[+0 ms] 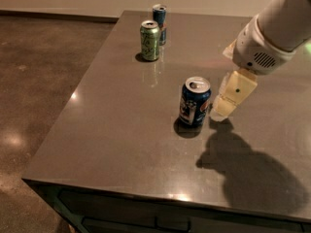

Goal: Move pepsi can near green can

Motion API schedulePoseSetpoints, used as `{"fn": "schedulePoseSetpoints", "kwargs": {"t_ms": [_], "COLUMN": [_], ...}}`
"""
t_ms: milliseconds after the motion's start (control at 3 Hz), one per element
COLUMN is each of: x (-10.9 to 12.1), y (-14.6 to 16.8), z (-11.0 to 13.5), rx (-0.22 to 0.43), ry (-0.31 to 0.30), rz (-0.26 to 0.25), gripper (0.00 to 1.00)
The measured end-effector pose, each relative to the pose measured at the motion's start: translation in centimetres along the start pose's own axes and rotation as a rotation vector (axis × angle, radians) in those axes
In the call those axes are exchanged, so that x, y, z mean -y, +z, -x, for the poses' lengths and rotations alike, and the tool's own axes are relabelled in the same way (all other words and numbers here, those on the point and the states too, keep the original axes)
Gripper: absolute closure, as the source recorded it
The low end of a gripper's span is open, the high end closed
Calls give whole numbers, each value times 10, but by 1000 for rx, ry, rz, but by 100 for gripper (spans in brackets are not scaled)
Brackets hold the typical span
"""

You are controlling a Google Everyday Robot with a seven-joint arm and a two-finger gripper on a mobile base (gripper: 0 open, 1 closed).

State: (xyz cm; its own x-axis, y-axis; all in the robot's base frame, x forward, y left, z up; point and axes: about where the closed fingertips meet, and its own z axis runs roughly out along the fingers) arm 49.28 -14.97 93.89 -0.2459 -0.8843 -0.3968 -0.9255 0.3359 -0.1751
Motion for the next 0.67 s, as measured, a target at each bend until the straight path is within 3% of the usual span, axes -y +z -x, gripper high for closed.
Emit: {"fn": "schedulePoseSetpoints", "kwargs": {"t_ms": [667], "x": [-4], "y": [28], "z": [14], "rx": [49], "ry": [-6], "rz": [33], "gripper": [0]}}
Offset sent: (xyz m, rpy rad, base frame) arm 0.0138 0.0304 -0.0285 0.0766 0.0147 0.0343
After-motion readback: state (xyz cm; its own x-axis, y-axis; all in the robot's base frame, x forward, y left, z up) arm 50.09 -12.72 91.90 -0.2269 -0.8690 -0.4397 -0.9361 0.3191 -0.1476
